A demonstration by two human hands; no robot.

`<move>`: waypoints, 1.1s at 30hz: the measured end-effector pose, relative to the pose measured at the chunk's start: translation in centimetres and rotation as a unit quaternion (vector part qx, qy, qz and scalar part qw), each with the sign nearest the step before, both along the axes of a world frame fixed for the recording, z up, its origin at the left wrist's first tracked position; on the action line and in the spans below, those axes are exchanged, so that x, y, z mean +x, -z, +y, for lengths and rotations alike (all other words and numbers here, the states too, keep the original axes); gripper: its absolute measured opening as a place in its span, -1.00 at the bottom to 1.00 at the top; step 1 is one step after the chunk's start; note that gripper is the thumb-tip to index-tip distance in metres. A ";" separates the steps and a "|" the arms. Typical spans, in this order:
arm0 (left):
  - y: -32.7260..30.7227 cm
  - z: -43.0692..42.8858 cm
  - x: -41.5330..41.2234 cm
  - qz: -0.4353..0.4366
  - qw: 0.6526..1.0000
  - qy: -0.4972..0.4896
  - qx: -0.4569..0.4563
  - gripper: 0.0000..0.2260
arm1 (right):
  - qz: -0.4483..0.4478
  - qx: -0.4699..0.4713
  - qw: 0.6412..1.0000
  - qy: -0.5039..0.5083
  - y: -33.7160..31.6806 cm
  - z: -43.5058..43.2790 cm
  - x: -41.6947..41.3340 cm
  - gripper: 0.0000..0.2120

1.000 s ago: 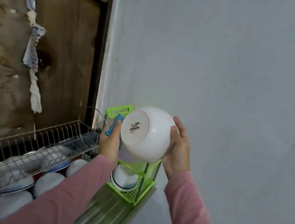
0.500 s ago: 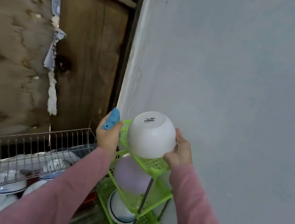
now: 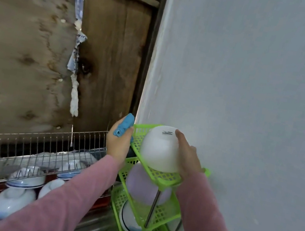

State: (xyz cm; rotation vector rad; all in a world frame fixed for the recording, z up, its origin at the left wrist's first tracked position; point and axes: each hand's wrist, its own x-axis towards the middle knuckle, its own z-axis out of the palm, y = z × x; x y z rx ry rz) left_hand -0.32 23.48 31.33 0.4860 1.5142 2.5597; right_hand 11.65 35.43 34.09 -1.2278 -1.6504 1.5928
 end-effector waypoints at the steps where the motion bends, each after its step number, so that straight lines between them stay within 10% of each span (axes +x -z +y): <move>1: 0.0 -0.1 0.2 0.000 1.000 0.002 -0.001 -0.66 | -0.007 0.010 1.000 -0.005 -0.1 -0.2 0.1 -0.05; 10: 0.1 -2.6 0.9 0.033 0.999 -0.021 -0.010 -0.68 | -0.099 0.238 0.965 0.054 -0.6 -3.0 -1.0 -0.23; 18: 1.5 -10.3 0.1 0.092 0.994 -0.012 -0.058 -0.72 | -0.009 0.436 0.899 -0.032 -1.0 -13.0 -4.1 -0.34; 33: 8.5 -42.8 -0.5 -0.021 0.979 -0.152 -0.136 -0.76 | 0.082 0.265 0.891 -0.360 9.6 -42.6 -8.8 -0.71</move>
